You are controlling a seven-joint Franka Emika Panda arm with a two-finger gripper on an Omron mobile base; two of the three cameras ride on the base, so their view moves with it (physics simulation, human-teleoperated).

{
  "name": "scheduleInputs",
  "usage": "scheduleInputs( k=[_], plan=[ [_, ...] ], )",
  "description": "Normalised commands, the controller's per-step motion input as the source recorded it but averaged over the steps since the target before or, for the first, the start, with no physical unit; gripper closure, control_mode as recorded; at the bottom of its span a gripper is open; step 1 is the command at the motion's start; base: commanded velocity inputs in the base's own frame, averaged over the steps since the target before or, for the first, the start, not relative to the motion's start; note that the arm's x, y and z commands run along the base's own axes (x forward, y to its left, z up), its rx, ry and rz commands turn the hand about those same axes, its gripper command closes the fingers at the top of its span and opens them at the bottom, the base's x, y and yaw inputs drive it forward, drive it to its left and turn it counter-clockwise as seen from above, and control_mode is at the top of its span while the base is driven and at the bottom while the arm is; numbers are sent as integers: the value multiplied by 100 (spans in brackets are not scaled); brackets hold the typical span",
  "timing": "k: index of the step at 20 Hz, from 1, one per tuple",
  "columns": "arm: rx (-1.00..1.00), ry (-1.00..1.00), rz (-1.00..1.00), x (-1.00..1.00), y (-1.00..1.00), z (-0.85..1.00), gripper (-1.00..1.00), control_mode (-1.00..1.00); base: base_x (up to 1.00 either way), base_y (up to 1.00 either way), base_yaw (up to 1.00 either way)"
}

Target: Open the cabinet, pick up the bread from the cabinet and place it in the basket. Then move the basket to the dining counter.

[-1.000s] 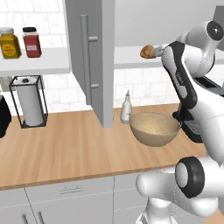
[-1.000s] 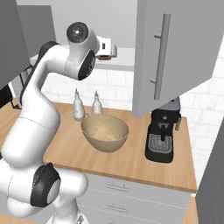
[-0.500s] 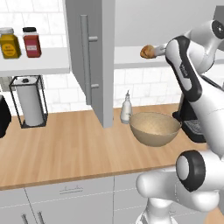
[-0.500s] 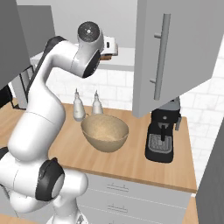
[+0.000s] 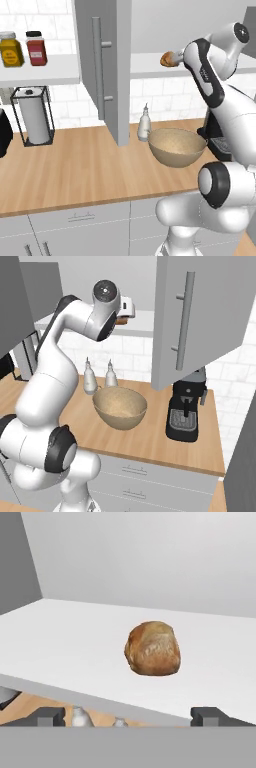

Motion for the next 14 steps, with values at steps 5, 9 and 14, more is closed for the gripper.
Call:
scheduleInputs(
  k=[5, 9, 14],
  plan=[
    [0, 0, 0, 33, 1, -9, -100, -100, 0, 0, 0],
    [0, 2, 0, 40, 0, -1, -100, -100, 0, 0, 0],
    [0, 5, 0, 41, -1, -6, -100, -100, 0, 0, 0]
  ],
)
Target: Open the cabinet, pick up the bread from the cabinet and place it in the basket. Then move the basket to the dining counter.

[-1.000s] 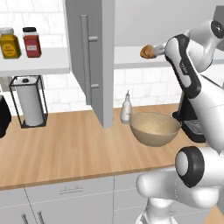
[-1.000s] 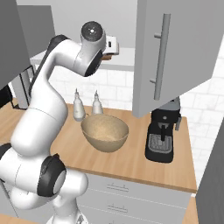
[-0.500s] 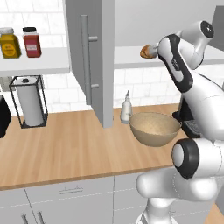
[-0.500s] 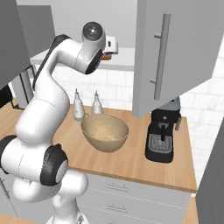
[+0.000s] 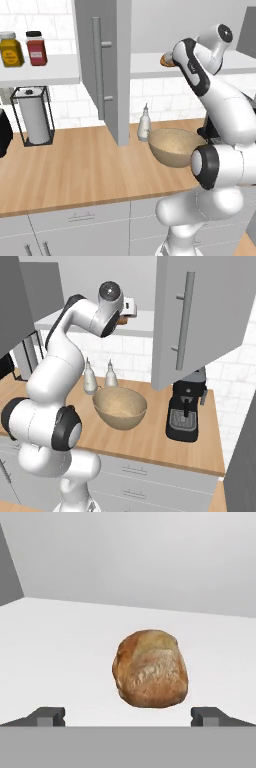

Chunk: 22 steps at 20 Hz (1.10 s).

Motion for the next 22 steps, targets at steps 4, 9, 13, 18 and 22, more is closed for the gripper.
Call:
scheduleInputs(
  k=[4, 9, 13, 18, 22],
  plan=[
    [0, 5, 0, 29, -24, -4, -100, -100, 0, 0, 0],
    [0, 1, 0, 27, -4, -7, -100, -100, 0, 0, 0],
    [0, 0, 0, 14, 0, -14, -100, -100, 0, 0, 0],
    [0, 0, 0, 13, 0, -19, -100, -100, 0, 0, 0],
    [0, 0, 0, 15, 6, -20, -100, -100, 0, 0, 0]
  ],
)
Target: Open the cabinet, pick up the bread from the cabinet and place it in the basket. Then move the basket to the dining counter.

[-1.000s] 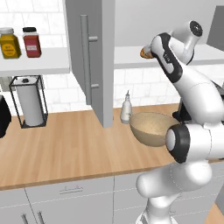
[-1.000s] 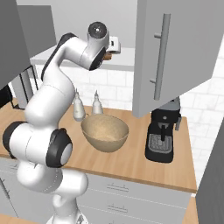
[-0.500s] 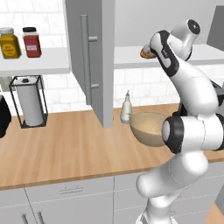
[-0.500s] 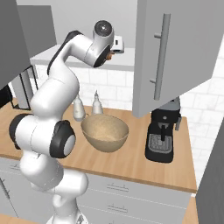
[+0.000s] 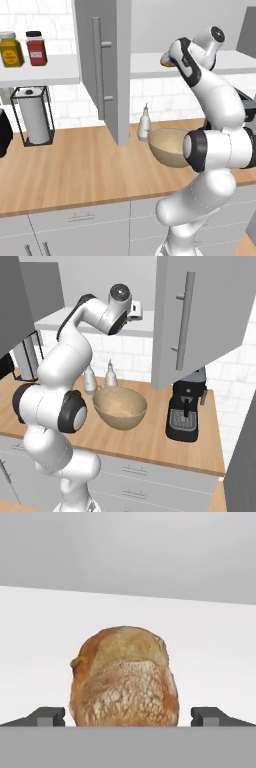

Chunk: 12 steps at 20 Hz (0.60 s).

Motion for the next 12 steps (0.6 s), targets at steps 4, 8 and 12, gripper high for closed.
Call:
scheduleInputs(
  k=[4, 8, 12],
  plan=[
    [0, 0, 0, 20, 9, -16, -100, -100, 0, 0, 0],
    [0, 0, 0, 15, 1, -11, -100, -100, 0, 0, 0],
    [0, 0, 0, 4, 3, -2, 100, -100, 0, 0, 0]
  ],
)
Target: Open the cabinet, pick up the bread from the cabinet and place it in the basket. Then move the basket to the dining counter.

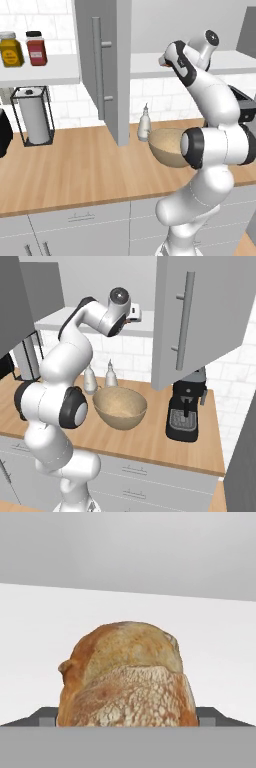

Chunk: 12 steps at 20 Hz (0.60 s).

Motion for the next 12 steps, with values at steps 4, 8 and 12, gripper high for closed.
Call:
scheduleInputs(
  k=[4, 8, 12],
  plan=[
    [0, 0, 0, 0, 3, 0, 100, -100, 0, 0, 0],
    [0, 0, 0, 0, 2, 0, 100, -100, 0, 0, 0],
    [0, -3, 0, -20, 2, -1, 100, -100, 0, 0, 0]
  ],
)
